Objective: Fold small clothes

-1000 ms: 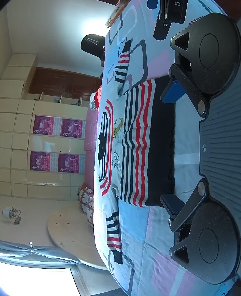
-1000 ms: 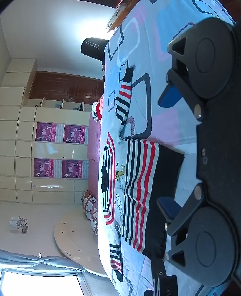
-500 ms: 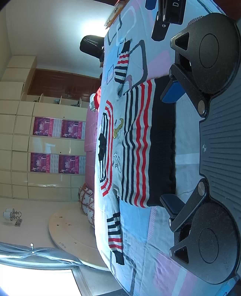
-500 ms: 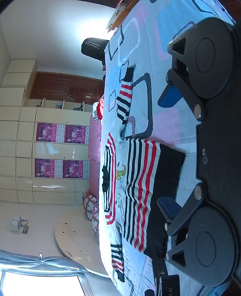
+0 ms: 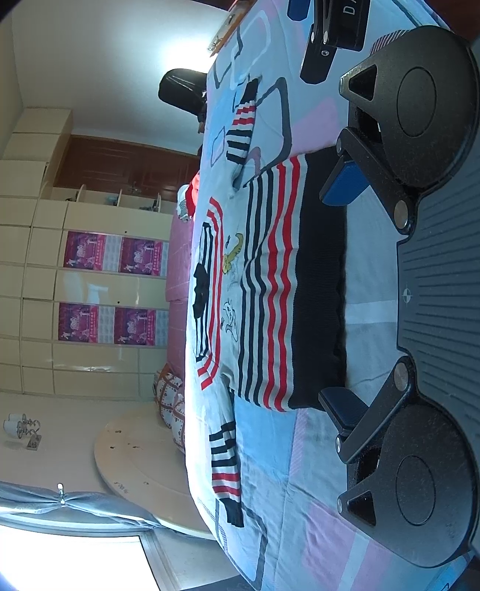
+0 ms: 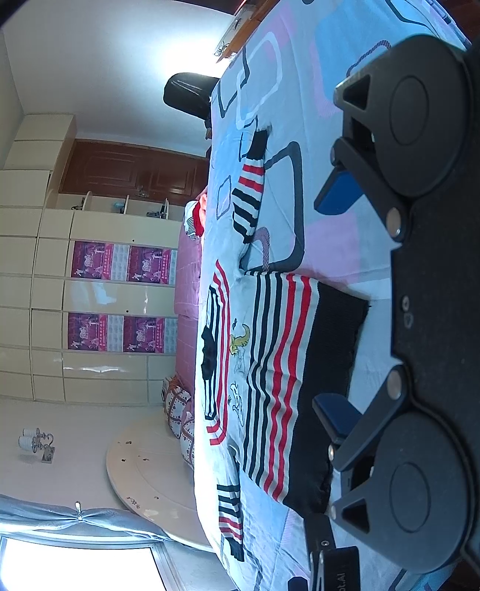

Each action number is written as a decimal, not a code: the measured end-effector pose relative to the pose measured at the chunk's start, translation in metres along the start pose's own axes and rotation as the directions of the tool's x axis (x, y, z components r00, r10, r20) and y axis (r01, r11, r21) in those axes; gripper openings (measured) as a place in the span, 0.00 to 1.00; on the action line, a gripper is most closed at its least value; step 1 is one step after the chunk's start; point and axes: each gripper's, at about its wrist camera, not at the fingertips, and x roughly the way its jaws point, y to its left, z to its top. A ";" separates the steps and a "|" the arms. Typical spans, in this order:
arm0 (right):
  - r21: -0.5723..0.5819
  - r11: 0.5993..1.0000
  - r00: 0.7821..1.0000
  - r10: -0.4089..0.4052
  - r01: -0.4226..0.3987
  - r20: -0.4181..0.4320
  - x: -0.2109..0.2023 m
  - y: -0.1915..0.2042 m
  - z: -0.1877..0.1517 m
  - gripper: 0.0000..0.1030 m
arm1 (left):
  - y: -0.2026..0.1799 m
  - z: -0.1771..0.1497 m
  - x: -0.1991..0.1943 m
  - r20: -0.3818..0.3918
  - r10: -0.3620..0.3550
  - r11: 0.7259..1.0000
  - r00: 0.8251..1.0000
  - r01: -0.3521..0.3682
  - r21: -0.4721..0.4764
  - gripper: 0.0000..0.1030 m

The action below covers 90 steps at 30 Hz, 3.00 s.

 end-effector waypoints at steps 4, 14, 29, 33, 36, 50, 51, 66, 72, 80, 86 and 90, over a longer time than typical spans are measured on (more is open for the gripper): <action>-0.001 1.000 1.000 0.000 0.000 0.000 0.000 0.000 0.000 0.99 | 0.000 0.000 0.000 0.000 0.001 1.000 1.000 -0.001 -0.001 1.00; 0.000 1.000 1.000 0.000 0.000 0.000 0.000 0.000 0.000 0.99 | 0.001 -0.001 0.000 0.001 0.004 1.000 1.000 -0.004 0.000 1.00; -0.002 1.000 1.000 0.001 -0.001 0.001 0.000 0.001 -0.001 0.99 | 0.003 -0.004 0.000 0.002 0.005 1.000 1.000 -0.005 -0.003 1.00; -0.002 1.000 1.000 0.002 -0.002 0.001 0.000 0.001 -0.001 0.99 | 0.004 -0.005 0.000 0.002 0.007 1.000 1.000 -0.007 -0.002 1.00; -0.002 1.000 1.000 0.001 -0.001 0.001 -0.001 0.001 0.000 0.99 | 0.003 -0.005 -0.001 0.004 0.008 1.000 1.000 -0.008 -0.003 1.00; -0.005 1.000 1.000 0.003 -0.003 0.001 -0.002 0.003 -0.001 0.99 | 0.003 -0.005 -0.003 0.002 0.010 1.000 1.000 -0.010 -0.006 1.00; -0.005 1.000 1.000 0.004 -0.004 0.002 -0.002 0.003 -0.001 0.99 | 0.003 -0.005 -0.003 0.002 0.011 1.000 1.000 -0.011 -0.005 1.00; 0.267 0.964 1.000 -0.006 0.000 0.022 0.066 -0.061 0.028 0.78 | 0.044 0.055 0.090 0.006 -0.127 0.977 0.992 0.127 -0.171 1.00; 0.373 0.924 0.995 -0.097 0.083 0.018 0.120 -0.117 0.054 0.51 | 0.038 0.094 0.166 0.037 -0.208 0.963 0.977 0.212 -0.165 1.00; 0.644 0.757 0.993 -0.118 0.110 -0.031 0.201 -0.230 0.055 0.38 | 0.007 0.108 0.246 -0.021 -0.170 0.971 0.985 0.164 -0.174 1.00; 0.754 0.643 0.990 -0.112 0.136 -0.084 0.296 -0.302 0.038 0.35 | -0.006 0.104 0.292 -0.080 -0.033 0.982 0.996 0.018 -0.189 1.00; 0.826 0.543 0.988 -0.100 0.151 -0.115 0.343 -0.338 0.021 0.35 | -0.016 0.104 0.320 -0.118 0.051 0.981 0.992 -0.072 -0.181 1.00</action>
